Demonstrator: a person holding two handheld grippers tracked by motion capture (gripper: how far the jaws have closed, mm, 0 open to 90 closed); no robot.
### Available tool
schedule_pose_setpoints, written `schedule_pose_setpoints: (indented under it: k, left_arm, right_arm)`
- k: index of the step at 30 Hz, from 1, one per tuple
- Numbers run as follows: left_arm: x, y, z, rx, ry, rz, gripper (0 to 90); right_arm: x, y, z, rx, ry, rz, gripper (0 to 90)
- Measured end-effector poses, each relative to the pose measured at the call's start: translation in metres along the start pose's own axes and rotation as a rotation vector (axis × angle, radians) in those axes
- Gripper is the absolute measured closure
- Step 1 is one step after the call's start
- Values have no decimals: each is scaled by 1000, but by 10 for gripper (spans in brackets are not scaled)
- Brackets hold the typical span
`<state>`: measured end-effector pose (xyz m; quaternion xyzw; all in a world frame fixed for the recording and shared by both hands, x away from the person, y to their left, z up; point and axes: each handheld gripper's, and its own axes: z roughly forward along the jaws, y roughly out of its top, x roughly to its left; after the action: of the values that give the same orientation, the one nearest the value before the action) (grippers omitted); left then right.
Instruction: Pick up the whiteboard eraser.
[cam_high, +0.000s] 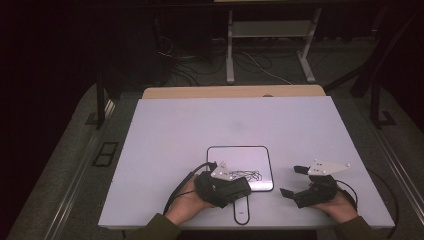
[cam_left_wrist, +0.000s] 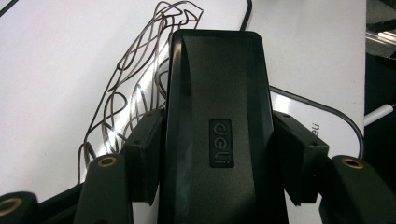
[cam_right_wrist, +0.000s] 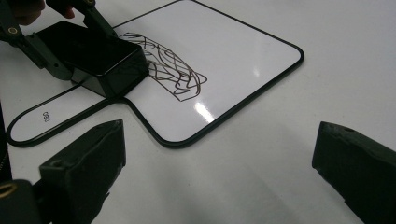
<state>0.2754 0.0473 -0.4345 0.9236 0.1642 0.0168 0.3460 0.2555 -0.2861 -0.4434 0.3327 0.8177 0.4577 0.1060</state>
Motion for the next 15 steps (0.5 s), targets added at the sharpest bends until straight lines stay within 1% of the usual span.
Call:
schedule_pose_setpoints:
  k: [2,5,9,11,13,14,15]
  left_arm:
    - [-1,0,0,-6,3,-1,386]
    - [-1,-1,-1,-2,4,9,387]
    - [0,-1,-1,-16,-1,-7,388]
    - [1,-2,-3,-14,1,1,388]
    - [1,-2,-5,-38,2,-12,387]
    - [2,-2,-7,-39,1,-8,388]
    - [2,-2,-8,-52,1,-12,387]
  right_arm:
    - [0,0,0,2,0,-2,18]
    - [0,0,0,2,0,-2,18]
    - [0,0,0,0,1,-1,18]
    - [0,0,0,1,1,0,18]
    - [0,0,0,1,1,0,18]
    - [0,0,0,1,1,0,18]
    - [0,0,0,-1,1,1,18]
